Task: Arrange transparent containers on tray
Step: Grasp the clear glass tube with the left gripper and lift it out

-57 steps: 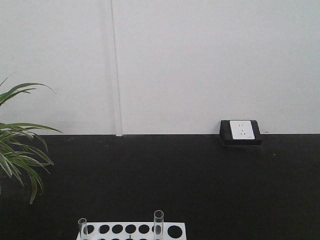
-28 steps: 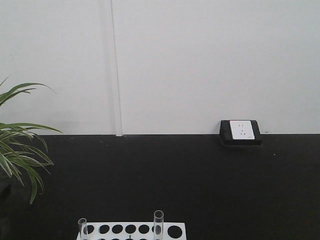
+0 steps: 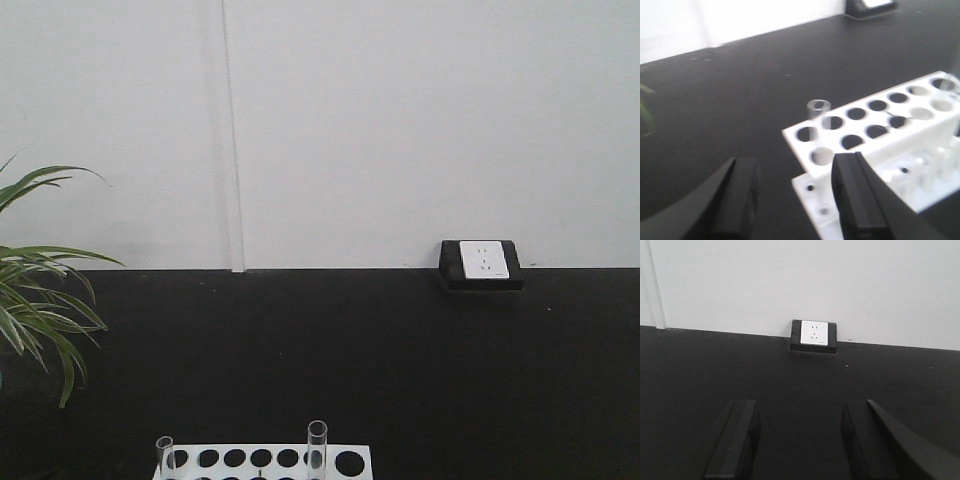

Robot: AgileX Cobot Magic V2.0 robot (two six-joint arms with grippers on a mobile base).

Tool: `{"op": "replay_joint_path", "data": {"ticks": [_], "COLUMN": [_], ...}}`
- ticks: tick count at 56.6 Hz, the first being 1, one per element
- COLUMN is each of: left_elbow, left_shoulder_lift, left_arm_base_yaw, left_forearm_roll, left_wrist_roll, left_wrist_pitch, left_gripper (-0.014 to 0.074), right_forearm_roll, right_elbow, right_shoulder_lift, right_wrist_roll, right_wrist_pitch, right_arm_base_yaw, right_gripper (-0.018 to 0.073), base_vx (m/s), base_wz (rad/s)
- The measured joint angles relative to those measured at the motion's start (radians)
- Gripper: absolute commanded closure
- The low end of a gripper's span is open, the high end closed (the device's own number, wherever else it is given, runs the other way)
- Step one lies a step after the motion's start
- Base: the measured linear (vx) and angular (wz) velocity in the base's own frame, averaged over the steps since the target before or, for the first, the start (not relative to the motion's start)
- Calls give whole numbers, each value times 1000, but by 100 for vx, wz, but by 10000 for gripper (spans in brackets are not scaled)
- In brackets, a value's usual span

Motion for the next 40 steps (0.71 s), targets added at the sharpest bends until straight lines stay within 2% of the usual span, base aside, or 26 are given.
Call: {"op": "replay_joint_path", "data": {"ticks": [8,30,40], "left_elbow": [0,-8,-70], "left_shoulder_lift": [100,408,484], "left_arm_base_yaw": [-22,-22,-22], "left_forearm_roll": [10,4,-23], "left_wrist_roll": [-1,-5,-6], "left_wrist_pitch": [-90,-435,-461], "left_gripper": [113,107,107], "right_forearm_roll": [0,0,0], "right_elbow": [0,0,0], "right_shoulder_lift": [0,0,0], "right_wrist_roll": [0,0,0], "right_wrist_pitch": [0,0,28], "right_arm_base_yaw": [0,0,0], "right_gripper": [111,111,111], "base_vx": [0,0,0], "base_wz": [0,0,0]}}
